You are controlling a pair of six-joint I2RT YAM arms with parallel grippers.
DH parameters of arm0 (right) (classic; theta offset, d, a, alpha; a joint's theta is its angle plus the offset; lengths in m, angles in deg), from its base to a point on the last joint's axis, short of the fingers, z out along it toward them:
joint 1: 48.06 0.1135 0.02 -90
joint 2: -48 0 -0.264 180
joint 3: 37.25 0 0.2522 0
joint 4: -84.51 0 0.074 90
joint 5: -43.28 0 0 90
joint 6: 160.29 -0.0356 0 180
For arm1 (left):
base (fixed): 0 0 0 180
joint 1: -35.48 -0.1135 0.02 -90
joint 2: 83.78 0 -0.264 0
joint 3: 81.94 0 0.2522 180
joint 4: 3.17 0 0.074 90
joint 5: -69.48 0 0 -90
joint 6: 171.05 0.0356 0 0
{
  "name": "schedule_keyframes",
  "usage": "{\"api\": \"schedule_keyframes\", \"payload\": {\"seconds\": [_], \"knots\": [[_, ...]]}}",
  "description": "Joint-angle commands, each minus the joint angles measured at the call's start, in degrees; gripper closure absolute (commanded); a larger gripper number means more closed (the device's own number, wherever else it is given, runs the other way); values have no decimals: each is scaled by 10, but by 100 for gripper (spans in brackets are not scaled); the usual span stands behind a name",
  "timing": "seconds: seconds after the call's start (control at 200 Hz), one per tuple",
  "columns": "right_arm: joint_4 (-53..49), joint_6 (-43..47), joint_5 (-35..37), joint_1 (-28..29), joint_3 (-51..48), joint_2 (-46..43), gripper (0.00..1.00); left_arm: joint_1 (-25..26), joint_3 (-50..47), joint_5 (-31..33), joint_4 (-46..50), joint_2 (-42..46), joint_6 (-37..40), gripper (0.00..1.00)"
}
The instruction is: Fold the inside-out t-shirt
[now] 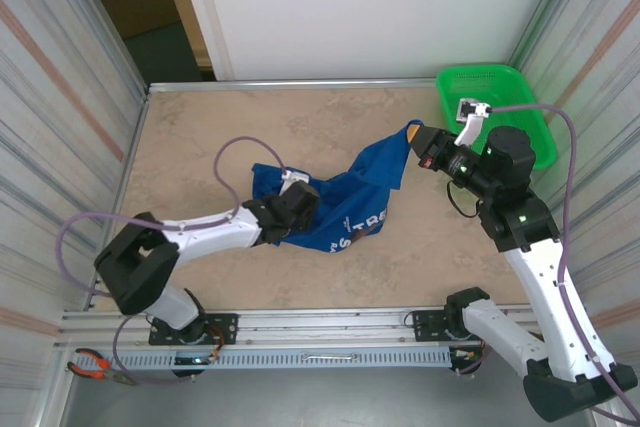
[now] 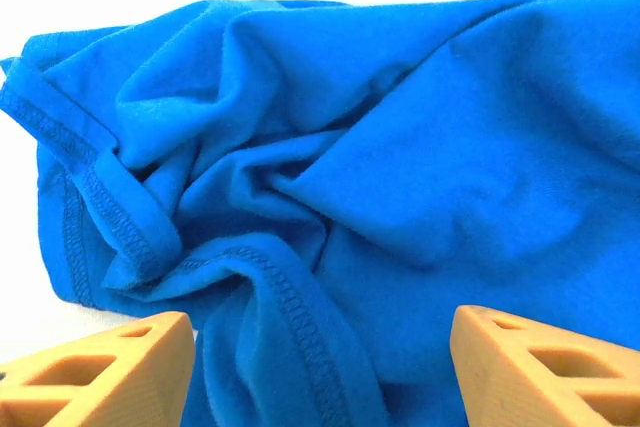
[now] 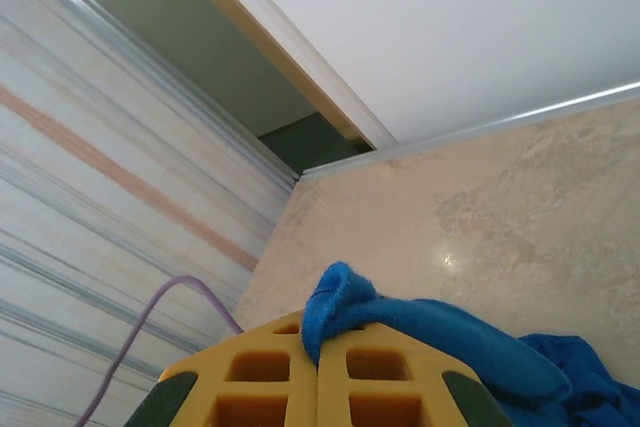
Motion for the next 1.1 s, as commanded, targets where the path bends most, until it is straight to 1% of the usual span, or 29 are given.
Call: {"api": "schedule_keyframes", "payload": {"seconds": [0.0,0.05,0.105,0.155,0.195,0.25,0.291,0.326,0.356,0.406,0.446,0.511,0.581,0.626,0.691,0.777,0.832,0.947,0.967,1.007,1.092], "knots": [[8,-5,8,-2,6,-13,100,2,34,95,49,-49,8,32],[5,-5,9,-3,9,-14,100,2,48,115,63,-73,6,32],[1,-3,11,-5,13,-16,100,1,61,132,79,-100,10,35],[-3,0,13,-10,18,-17,100,-2,68,149,92,-113,7,40],[-10,4,16,-15,25,-16,100,-8,65,154,95,-114,6,46],[-18,10,14,-28,36,-13,100,-24,56,143,93,-100,6,62],[-24,13,12,-41,45,-9,100,-36,48,135,95,-74,8,80],[-28,14,7,-54,53,-5,100,-44,39,127,87,-44,22,93],[-29,15,-1,-67,60,0,100,-53,34,114,82,-12,32,100],[-30,11,-14,-89,72,11,100,-75,34,78,79,46,51,100],[-28,9,-26,-109,85,22,100,-99,39,34,74,94,67,100],[-25,6,-39,-136,112,45,100,-154,62,-65,68,165,79,100],[-20,-3,-51,-165,148,70,100,-222,99,-184,55,218,83,100],[-12,-14,-60,-187,177,80,100,-271,130,-257,49,236,71,100],[1,-40,-79,-217,218,113,100,-329,190,-359,37,244,59,100],[26,-80,-99,-249,265,134,100,-378,273,-447,34,233,37,100],[41,-103,-108,-265,292,144,100,-396,323,-481,30,222,25,100],[54,-138,-121,-295,354,160,100,-418,403,-525,10,204,-4,100],[56,-142,-121,-300,363,161,100,-421,413,-530,5,203,-7,98],[55,-148,-121,-308,380,161,100,-422,433,-528,3,200,-7,93],[55,-156,-119,-323,403,160,100,-422,463,-498,24,189,15,92]]}}
